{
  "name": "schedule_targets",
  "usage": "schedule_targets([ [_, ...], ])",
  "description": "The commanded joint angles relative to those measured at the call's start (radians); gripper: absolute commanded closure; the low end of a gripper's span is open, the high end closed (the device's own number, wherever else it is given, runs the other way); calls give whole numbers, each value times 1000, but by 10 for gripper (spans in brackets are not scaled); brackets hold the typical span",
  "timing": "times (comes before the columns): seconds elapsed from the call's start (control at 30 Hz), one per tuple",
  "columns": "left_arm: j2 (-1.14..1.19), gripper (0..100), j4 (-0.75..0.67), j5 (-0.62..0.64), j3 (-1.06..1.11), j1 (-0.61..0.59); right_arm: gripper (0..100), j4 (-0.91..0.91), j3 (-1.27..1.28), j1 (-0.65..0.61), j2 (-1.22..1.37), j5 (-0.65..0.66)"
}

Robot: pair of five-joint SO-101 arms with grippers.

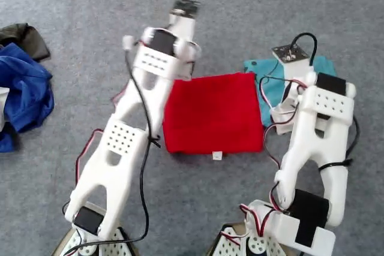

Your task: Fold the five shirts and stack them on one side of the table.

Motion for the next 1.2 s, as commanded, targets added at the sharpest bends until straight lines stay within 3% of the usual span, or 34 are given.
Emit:
schedule_targets([
  [0.0, 15, 971, 3, 0, -4, -21, 982, -118, 71, -40, -36, -60],
  [0.27, 199, 971, -23, 5, -7, -120, 981, -325, 251, -230, -33, -192],
  [0.4, 201, 971, -25, 48, -74, -133, 981, -474, 369, -196, -33, -196],
  [0.6, 215, 971, -26, 48, -87, -134, 981, -523, 406, -129, 48, -169],
  [0.8, 196, 971, -9, 44, -114, -136, 983, -359, 274, -126, 90, -153],
  [1.0, 35, 970, 3, 12, -104, -147, 983, -133, 84, -129, -94, -147],
  [1.17, -95, 970, 5, -32, -74, -202, 983, -46, 59, -132, -194, -153],
])
